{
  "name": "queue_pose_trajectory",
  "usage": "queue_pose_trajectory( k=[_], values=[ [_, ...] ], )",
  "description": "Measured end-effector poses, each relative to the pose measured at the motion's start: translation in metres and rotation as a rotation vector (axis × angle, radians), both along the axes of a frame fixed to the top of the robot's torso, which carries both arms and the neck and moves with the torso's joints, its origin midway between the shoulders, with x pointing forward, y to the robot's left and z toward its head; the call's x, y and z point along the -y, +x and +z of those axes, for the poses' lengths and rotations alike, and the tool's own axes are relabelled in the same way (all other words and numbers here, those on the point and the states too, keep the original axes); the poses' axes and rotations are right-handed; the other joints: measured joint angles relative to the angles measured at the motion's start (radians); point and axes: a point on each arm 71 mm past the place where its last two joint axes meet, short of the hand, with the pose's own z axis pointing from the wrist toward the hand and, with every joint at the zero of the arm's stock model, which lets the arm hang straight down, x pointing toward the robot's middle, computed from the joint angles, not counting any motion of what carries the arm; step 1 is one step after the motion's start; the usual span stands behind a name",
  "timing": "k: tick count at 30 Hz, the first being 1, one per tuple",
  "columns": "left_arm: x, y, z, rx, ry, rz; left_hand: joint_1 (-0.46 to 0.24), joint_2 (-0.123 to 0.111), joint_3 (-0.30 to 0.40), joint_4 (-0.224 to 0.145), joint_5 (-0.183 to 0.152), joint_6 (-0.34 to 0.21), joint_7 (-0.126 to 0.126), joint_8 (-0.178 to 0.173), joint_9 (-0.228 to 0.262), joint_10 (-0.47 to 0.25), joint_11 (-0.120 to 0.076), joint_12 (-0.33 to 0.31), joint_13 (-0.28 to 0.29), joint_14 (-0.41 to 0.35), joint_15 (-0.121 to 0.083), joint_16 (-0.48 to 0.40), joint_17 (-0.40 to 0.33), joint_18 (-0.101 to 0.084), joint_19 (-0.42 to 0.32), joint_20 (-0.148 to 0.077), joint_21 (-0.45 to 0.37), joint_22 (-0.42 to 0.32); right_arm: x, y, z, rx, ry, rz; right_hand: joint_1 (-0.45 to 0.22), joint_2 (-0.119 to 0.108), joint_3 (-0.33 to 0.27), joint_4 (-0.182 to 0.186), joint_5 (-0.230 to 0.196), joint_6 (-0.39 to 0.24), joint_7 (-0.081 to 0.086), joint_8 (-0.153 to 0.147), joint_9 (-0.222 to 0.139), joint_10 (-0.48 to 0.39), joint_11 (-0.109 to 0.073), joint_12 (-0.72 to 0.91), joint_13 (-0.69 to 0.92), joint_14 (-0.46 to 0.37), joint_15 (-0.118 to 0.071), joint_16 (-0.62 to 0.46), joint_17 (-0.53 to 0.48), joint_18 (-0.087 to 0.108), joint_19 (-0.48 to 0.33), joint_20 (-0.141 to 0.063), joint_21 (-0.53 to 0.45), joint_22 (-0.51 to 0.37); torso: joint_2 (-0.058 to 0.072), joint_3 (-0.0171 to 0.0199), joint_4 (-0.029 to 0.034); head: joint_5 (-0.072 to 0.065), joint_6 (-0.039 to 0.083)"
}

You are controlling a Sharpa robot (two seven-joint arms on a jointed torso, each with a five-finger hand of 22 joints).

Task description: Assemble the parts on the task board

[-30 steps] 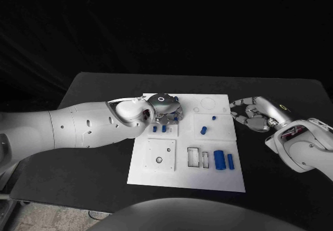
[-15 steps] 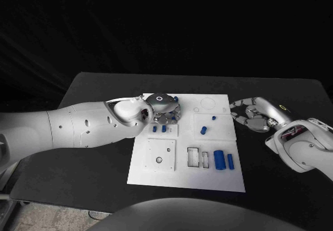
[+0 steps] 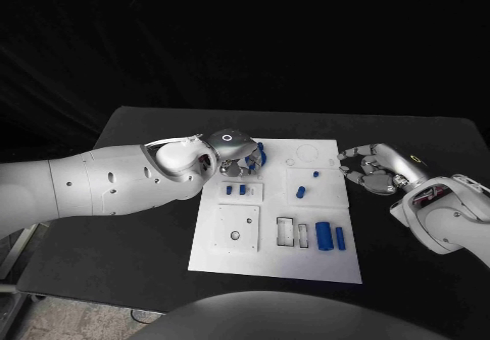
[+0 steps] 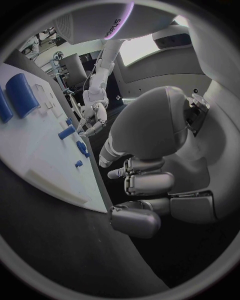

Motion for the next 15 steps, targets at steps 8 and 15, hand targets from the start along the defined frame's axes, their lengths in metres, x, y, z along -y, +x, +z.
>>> queue_pose_trajectory(
  k=[8, 15],
  values=[
    [-0.013, -0.001, 0.005, -0.006, -0.001, 0.028, -0.004, -0.005, 0.010, 0.004, -0.010, 0.000, 0.000, 0.000, -0.003, 0.000, 0.000, -0.005, -0.008, -0.007, 0.000, -0.013, -0.015, 0.000, 0.000, 0.000, 0.000, 0.000, 0.000, 0.001, -0.001, -0.007, 0.001, -0.001, 0.004, -0.004, 0.003, -0.003, 0.000, 0.000, 0.000, 0.000, -0.001, 0.000, 0.000, -0.006, 0.000, 0.000, 0.000, 0.000, 0.000, 0.000, 0.000, 0.000, -0.006, 0.000, -0.006, 0.0023, 0.0016, 0.001, 0.000],
    [-0.021, -0.003, -0.001, -0.039, 0.006, 0.052, -0.005, -0.015, 0.014, 0.008, -0.015, 0.000, 0.000, 0.000, -0.005, 0.000, 0.000, -0.014, -0.015, -0.014, 0.000, -0.024, -0.026, 0.000, 0.000, 0.000, 0.000, 0.001, 0.000, 0.000, -0.004, -0.015, 0.001, -0.002, 0.004, -0.004, 0.006, -0.006, 0.000, 0.000, 0.000, 0.000, -0.001, -0.002, 0.002, -0.012, 0.001, 0.000, 0.000, -0.006, 0.000, 0.000, -0.004, -0.004, -0.013, 0.000, -0.006, 0.0013, 0.0014, -0.007, 0.000]
  ],
)
